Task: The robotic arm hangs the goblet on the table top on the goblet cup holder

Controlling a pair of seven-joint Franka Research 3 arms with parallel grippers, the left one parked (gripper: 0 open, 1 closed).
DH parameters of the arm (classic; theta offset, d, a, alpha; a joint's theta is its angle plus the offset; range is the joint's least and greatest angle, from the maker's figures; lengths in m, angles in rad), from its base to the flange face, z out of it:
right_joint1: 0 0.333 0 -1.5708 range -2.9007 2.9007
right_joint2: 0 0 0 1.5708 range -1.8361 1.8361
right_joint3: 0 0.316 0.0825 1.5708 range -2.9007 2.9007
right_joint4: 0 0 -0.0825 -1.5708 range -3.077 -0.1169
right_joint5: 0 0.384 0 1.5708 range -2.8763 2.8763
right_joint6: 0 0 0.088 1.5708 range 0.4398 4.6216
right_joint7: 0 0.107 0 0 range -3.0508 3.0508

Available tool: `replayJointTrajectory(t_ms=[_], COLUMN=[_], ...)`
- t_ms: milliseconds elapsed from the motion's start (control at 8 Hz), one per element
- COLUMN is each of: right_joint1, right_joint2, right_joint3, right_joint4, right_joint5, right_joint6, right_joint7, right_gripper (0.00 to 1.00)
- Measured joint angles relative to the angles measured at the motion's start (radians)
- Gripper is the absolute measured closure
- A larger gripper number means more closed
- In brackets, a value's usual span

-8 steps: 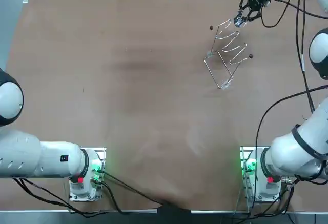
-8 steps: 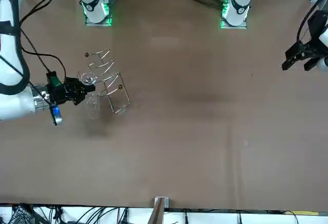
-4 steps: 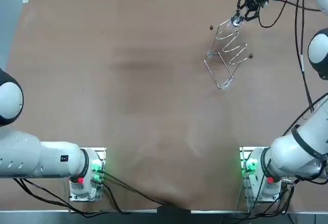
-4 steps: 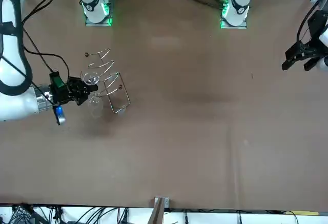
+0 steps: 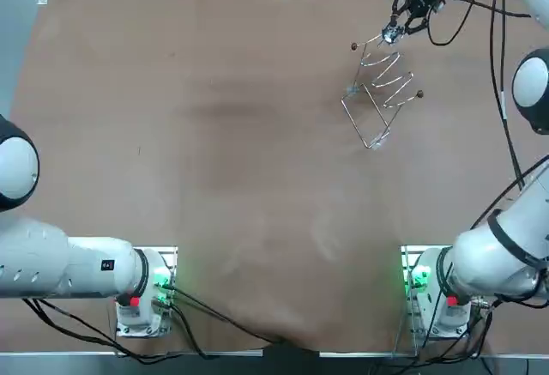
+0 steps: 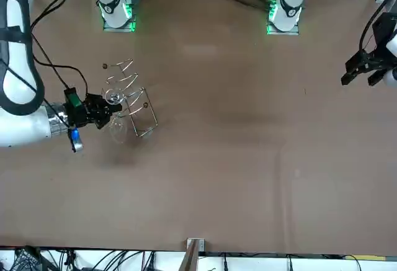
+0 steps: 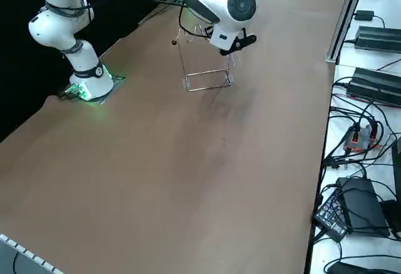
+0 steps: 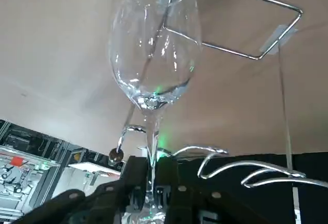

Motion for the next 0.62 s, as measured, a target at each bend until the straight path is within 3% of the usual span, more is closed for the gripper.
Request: replayJointTrajectory(t_ms=[625], right_joint1=[0.010], right_joint2=[0.002], right_joint3=[-0.001], right_joint4=[-0.002], right_joint5=[0.000], right_joint6=[0.022], right_joint7=[0.004], right_gripper=[0.89])
